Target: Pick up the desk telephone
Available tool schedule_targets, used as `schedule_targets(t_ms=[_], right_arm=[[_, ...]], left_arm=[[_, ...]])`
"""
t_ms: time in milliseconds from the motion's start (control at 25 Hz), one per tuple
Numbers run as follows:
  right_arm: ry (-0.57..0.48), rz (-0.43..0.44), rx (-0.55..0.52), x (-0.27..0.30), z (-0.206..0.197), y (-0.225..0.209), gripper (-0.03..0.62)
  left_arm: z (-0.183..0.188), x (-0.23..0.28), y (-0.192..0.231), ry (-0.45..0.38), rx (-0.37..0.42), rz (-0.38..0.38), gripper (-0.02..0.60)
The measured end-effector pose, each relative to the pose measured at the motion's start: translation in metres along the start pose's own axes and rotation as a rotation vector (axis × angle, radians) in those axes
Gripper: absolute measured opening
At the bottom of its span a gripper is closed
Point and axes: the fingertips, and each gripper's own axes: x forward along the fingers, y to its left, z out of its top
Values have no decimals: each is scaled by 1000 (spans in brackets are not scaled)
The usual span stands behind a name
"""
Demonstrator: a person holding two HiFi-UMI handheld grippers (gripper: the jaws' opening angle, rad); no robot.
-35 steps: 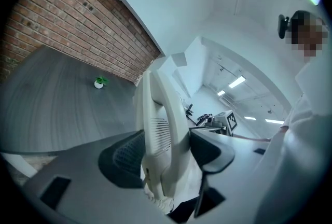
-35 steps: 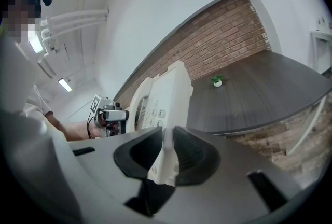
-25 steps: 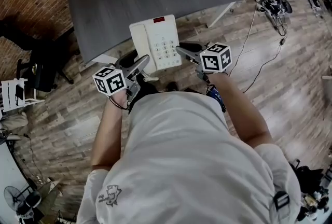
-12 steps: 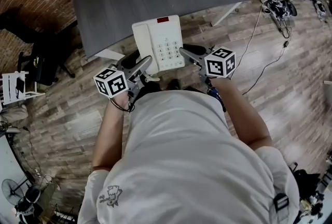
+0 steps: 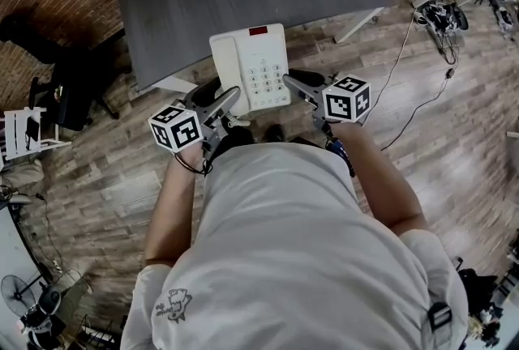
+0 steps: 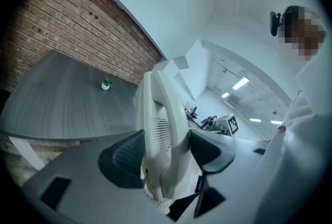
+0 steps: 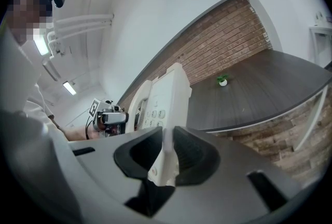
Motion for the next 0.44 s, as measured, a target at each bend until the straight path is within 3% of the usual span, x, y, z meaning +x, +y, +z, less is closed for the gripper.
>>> schedule_targets(t_ms=[440], right_arm=[[0, 5, -7, 3, -1, -2, 77]], left_arm=[[0, 2, 4, -7, 1, -3, 287]])
